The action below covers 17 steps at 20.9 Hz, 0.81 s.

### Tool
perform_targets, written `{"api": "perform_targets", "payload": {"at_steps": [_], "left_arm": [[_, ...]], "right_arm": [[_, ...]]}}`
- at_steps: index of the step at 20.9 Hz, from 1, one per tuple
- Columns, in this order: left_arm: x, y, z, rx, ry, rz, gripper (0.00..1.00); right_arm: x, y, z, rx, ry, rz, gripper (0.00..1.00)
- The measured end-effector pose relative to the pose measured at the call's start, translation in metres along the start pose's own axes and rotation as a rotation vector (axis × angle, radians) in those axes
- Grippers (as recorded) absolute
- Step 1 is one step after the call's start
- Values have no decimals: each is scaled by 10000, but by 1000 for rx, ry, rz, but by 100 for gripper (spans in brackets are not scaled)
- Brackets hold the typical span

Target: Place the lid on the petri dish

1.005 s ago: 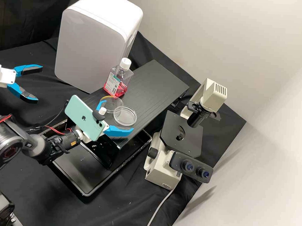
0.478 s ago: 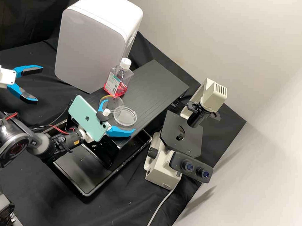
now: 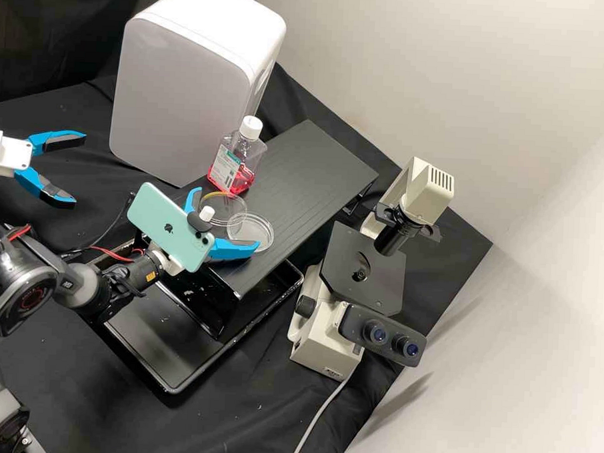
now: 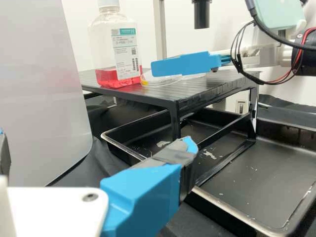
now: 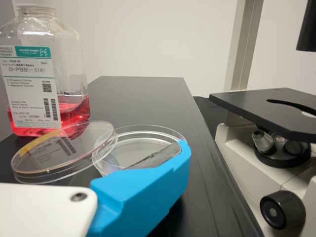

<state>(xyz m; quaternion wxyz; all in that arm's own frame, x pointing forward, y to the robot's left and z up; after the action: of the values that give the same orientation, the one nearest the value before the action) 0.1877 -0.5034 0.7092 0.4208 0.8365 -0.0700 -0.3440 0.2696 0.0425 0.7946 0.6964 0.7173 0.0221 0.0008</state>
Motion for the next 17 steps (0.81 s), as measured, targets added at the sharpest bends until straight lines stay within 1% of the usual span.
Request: {"api": "perform_targets", "payload": {"at_steps": [10, 14, 17], "left_arm": [[0, 0, 2, 0, -1, 0, 100], [0, 0, 2, 0, -1, 0, 100], [1, -1, 5, 0, -2, 0, 100]], "right_arm": [[0, -1, 1, 0, -1, -1, 100], [1, 4, 40, 1, -29, -11, 100], [1, 9, 47, 13, -34, -9, 100]]}}
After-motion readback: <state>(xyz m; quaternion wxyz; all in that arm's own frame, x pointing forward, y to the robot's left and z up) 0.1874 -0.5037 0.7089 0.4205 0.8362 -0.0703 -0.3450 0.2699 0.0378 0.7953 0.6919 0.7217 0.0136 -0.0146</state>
